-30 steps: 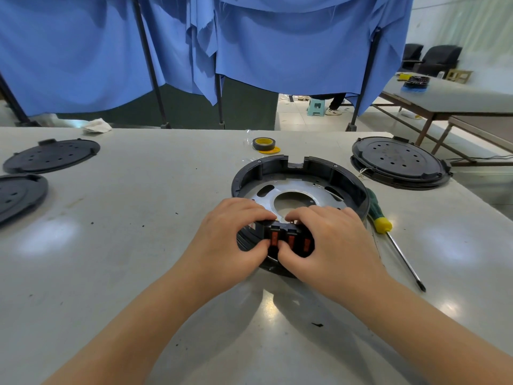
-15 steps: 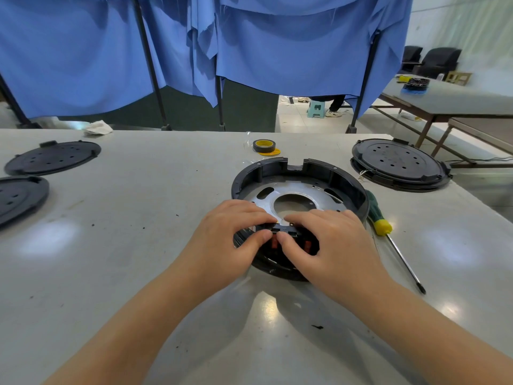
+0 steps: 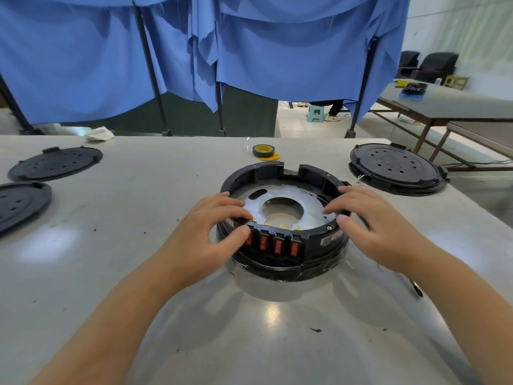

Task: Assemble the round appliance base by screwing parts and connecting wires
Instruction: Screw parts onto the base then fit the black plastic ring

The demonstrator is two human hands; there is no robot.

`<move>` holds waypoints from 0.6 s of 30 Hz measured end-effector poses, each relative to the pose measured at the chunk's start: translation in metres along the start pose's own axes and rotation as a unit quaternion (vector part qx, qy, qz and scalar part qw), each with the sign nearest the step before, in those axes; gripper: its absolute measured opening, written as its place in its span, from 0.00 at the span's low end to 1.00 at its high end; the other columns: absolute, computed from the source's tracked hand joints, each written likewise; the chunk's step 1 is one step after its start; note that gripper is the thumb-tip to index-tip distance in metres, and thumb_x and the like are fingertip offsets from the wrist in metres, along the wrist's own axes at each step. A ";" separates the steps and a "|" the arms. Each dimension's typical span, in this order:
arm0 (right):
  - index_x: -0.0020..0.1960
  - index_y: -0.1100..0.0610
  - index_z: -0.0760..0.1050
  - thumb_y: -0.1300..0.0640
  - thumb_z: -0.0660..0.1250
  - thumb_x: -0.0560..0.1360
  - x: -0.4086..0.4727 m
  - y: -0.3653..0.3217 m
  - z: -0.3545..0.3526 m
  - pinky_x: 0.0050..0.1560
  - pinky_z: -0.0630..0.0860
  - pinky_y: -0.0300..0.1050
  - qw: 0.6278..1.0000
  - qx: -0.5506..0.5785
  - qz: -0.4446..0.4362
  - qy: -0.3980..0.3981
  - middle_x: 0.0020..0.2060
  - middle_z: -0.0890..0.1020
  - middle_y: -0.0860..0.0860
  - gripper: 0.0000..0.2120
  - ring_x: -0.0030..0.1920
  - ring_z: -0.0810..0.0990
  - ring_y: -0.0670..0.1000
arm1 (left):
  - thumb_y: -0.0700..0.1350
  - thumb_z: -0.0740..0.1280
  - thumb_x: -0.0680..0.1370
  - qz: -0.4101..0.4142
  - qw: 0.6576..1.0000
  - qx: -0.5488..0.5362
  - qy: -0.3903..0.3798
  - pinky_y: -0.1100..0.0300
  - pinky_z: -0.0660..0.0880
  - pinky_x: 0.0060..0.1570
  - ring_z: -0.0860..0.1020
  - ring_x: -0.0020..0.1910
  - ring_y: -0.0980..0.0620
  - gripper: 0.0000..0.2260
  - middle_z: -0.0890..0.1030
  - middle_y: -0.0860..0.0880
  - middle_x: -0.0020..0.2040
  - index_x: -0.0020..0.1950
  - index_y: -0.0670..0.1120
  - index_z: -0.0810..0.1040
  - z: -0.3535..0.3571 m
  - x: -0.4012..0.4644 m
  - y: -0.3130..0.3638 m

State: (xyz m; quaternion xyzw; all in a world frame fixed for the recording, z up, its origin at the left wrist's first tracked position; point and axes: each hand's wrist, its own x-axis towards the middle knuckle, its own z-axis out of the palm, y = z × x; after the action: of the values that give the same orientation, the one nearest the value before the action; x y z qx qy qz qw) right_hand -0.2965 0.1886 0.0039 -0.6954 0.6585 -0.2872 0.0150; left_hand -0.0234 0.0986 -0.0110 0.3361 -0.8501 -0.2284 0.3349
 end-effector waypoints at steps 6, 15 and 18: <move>0.48 0.42 0.78 0.28 0.63 0.64 0.001 0.009 -0.003 0.67 0.59 0.40 0.996 0.060 0.026 -0.058 0.55 0.76 0.33 0.22 0.70 0.60 0.35 | 0.63 0.71 0.68 0.027 0.997 0.041 0.051 0.78 0.62 0.58 0.71 0.58 0.68 0.17 0.79 0.63 0.52 0.49 0.53 0.83 0.006 0.000 0.003; 0.44 0.46 0.77 0.28 0.63 0.62 0.000 0.006 0.001 0.67 0.62 0.44 0.998 0.062 0.014 -0.027 0.51 0.77 0.39 0.23 0.70 0.63 0.39 | 0.58 0.73 0.70 0.033 0.994 0.064 0.081 0.67 0.69 0.59 0.75 0.56 0.60 0.14 0.81 0.58 0.51 0.49 0.50 0.84 0.009 -0.002 0.008; 0.39 0.50 0.78 0.26 0.62 0.63 -0.002 -0.005 0.007 0.66 0.59 0.41 1.000 0.009 -0.009 0.027 0.45 0.78 0.43 0.27 0.63 0.70 0.46 | 0.52 0.74 0.72 0.026 0.994 0.051 0.088 0.58 0.66 0.68 0.70 0.67 0.59 0.13 0.79 0.58 0.59 0.53 0.51 0.83 0.011 -0.003 0.008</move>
State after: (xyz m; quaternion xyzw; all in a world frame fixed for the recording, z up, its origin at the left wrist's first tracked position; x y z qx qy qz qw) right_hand -0.2891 0.1882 -0.0002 -0.6935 0.6493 -0.3121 0.0013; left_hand -0.0331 0.1082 -0.0147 0.3491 -0.8362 -0.1459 0.3969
